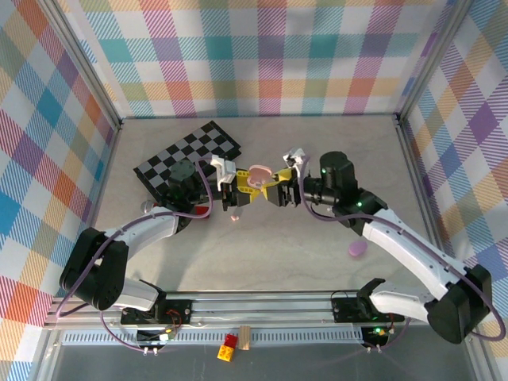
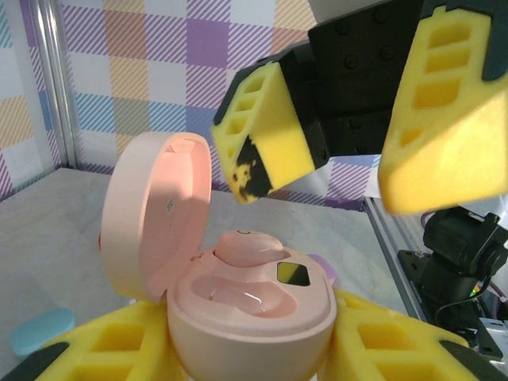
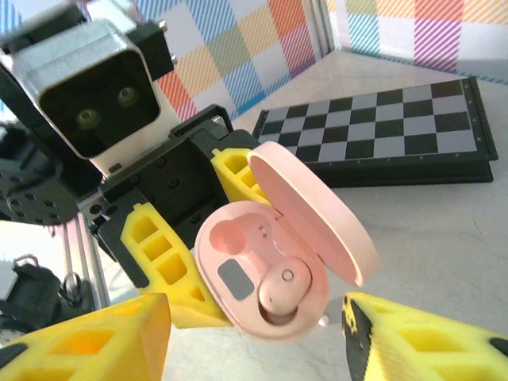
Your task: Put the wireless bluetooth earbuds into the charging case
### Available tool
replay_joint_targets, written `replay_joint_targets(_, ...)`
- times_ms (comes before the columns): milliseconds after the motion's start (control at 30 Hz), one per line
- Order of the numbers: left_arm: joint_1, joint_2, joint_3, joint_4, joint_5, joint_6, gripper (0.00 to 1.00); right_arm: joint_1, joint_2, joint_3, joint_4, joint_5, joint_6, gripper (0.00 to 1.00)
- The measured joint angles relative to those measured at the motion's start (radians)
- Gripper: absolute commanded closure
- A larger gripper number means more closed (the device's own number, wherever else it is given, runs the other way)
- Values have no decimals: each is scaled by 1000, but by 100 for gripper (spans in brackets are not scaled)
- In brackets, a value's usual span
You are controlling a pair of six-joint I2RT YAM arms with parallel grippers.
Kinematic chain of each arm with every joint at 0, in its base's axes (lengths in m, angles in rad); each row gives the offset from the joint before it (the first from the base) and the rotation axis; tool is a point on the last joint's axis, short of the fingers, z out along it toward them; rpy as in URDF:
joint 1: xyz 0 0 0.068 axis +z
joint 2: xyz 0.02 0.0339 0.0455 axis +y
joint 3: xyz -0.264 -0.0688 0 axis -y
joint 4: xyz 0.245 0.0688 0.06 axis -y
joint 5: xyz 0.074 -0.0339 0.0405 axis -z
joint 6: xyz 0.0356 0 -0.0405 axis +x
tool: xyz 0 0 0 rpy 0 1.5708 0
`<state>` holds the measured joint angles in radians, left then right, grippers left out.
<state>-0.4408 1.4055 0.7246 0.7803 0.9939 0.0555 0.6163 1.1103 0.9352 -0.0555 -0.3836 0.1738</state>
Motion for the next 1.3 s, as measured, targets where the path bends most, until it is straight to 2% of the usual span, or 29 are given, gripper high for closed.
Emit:
replay_joint_targets(133, 25, 0, -1, 42, 0, -20, 63, -56, -80, -121, 108, 2, 86, 38)
replay_joint_targets(267, 85, 2, -14, 123, -12, -70, 63, -97, -72, -199, 156, 40, 190, 38)
replay_joint_targets(500, 190, 35, -40, 267, -27, -172, 63, -66, 202, -187, 140, 96, 291, 40)
replay_joint_targets(700, 289, 45, -47, 346, -37, -232, 63, 42, 503, -27, 100, 80, 307, 42)
replay_joint_targets(967, 385, 45, -48, 397, -62, -285, 63, 148, 785, 196, 102, 49, 297, 53)
replay_joint_targets(1133, 414, 47, -47, 444, -69, -323, 63, 179, 891, 309, 24, 72, 238, 57)
replay_joint_targets(1300, 433, 48, -47, 459, -72, -332, 63, 200, 919, 358, -34, 119, 183, 59)
